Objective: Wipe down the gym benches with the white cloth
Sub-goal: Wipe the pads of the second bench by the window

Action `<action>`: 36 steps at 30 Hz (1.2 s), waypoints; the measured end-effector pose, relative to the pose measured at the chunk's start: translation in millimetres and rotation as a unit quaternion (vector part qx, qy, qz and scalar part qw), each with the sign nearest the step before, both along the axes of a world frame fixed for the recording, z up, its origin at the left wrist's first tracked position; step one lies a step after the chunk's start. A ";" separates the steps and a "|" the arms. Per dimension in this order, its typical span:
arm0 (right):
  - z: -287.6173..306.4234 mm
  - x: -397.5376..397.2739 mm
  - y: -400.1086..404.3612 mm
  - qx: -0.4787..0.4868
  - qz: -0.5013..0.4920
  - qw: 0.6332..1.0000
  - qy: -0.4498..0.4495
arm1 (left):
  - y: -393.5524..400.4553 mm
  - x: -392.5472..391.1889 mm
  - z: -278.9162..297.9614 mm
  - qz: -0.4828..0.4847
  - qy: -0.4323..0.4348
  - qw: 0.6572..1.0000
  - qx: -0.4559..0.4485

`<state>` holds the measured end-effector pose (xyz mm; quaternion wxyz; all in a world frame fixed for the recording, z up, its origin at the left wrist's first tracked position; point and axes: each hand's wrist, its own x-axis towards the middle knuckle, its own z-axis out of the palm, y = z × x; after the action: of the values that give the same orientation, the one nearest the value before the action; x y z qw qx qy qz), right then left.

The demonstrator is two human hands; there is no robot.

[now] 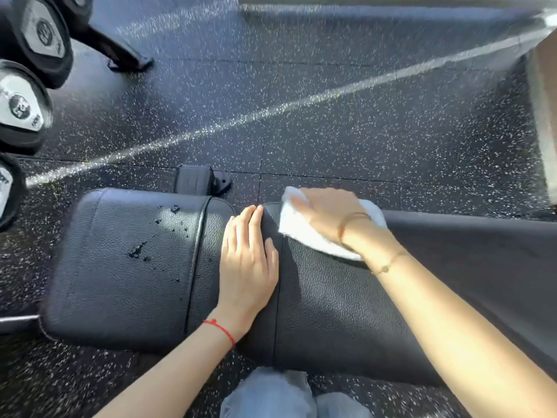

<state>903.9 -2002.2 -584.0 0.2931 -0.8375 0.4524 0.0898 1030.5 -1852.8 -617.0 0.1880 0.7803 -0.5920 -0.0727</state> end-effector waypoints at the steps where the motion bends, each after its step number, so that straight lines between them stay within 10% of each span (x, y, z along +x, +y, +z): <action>1: -1.7 14.3 -4.4 0.037 0.009 0.999 0.004 | 0.0 -0.4 0.2 0.001 0.004 1.000 0.004; 14: -8.3 -73.1 -10.1 -0.092 -0.039 0.990 0.095 | -2.2 -0.3 3.3 0.012 0.024 0.999 0.042; 23: -1.0 26.5 -6.3 0.008 0.046 0.999 -0.028 | 0.0 2.9 0.6 0.003 0.023 0.998 0.055; 30: 7.0 -66.0 -15.4 -0.051 -0.119 0.979 0.158 | -1.5 4.8 4.9 -0.004 0.035 0.997 0.071; 36: -5.1 -10.6 0.0 -0.047 -0.011 0.997 0.053 | -3.5 12.3 12.1 -0.027 0.022 0.996 0.088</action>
<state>893.3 -2002.1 -589.1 0.2304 -0.8391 0.4804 0.1097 1042.8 -1856.4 -604.9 0.1297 0.7757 -0.6001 -0.1462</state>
